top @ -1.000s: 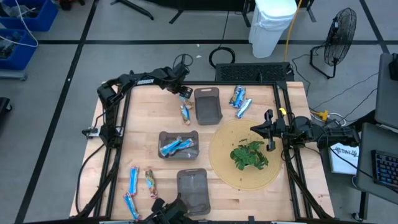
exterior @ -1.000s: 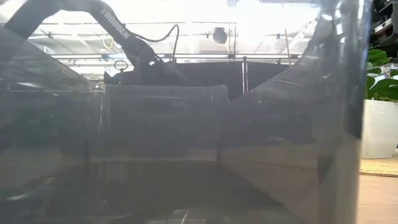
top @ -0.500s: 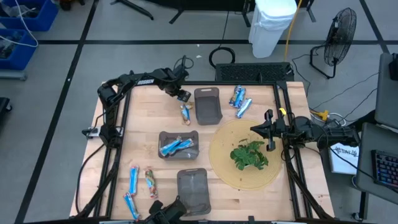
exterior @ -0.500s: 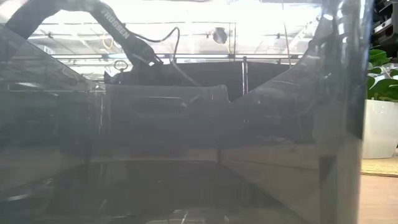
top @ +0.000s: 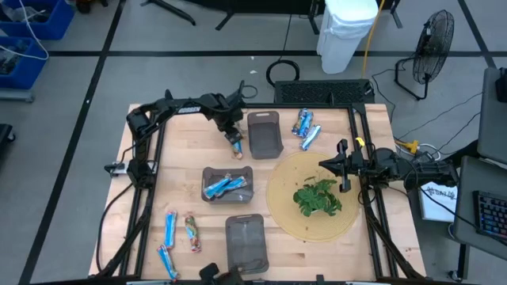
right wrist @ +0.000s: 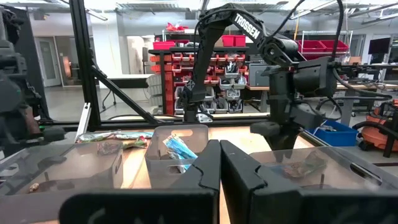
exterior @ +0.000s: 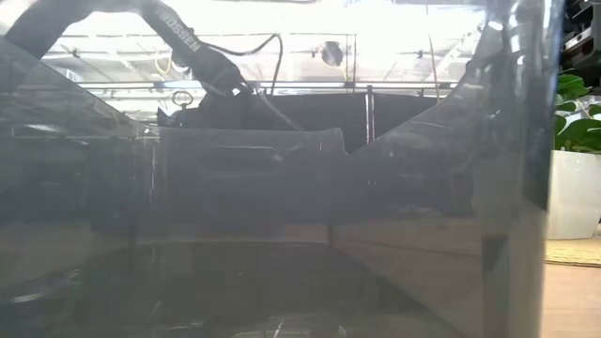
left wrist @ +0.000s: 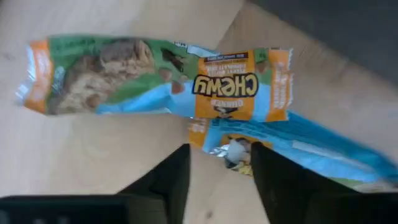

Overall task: Pick and place Granola Bars by type
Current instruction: Put the yellow granola bar into the middle black bin

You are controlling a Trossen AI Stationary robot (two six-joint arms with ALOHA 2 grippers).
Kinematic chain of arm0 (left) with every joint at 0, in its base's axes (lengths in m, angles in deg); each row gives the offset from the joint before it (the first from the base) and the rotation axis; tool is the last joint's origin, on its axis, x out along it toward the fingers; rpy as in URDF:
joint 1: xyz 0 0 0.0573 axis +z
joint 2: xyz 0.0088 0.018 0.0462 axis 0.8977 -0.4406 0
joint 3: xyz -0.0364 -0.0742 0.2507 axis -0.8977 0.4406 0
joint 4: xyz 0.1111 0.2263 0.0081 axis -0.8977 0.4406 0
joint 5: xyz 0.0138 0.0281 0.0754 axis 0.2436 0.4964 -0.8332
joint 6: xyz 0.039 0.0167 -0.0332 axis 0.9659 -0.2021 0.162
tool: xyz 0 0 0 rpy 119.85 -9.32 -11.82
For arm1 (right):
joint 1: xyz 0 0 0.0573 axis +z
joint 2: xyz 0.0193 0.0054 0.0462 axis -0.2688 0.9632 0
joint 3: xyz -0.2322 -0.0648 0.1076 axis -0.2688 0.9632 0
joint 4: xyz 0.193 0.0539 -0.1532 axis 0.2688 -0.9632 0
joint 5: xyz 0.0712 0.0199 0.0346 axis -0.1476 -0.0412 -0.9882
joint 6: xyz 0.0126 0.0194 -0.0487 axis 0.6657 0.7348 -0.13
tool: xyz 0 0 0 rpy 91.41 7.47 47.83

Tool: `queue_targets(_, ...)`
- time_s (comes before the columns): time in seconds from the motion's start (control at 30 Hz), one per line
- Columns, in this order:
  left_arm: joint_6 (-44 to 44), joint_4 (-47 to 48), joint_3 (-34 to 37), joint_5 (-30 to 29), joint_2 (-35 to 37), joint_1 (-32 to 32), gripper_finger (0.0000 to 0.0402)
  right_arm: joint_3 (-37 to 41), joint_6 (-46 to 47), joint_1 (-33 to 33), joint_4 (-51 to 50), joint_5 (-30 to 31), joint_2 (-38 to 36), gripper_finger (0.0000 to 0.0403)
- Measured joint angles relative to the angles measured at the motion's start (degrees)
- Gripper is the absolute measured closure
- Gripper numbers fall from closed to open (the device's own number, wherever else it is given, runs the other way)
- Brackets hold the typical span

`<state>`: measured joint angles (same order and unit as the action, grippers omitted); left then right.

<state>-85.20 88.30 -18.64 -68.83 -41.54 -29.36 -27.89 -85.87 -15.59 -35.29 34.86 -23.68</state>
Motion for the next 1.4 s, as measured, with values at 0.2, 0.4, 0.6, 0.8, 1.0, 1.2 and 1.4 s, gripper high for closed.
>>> queue_targets(0.2,5.85,-0.97,0.00,-2.64,0.00,-2.19,0.0380,0.01,-0.01,-0.01,0.02,0.01,0.00,0.0403)
queue_targets(0.4,7.88,-4.82,0.00,-2.75,0.00,-1.70,0.0397,-0.01,-0.01,0.01,0.01,-0.01,0.00,0.0403)
queue_targets(0.6,8.68,-11.32,0.00,3.87,0.00,0.01,0.0399,0.00,0.01,0.00,0.02,0.00,0.00,0.0403)
queue_targets(0.8,8.76,-11.14,0.04,7.99,0.02,2.97,0.0400,-0.01,0.00,0.00,0.01,0.00,0.00,0.0403)
queue_targets(1.0,8.63,-10.49,0.04,12.36,0.02,5.01,0.0400,-0.01,0.00,-0.01,0.00,0.00,0.00,0.0403)
queue_targets(1.2,14.09,-9.86,0.11,13.40,0.02,5.71,0.0401,0.00,-0.01,0.01,0.02,-0.01,0.00,0.0403)
queue_targets(1.4,14.62,-22.11,3.34,17.06,0.16,5.51,0.0401,-0.01,0.01,0.01,0.02,-0.01,0.00,0.0403)
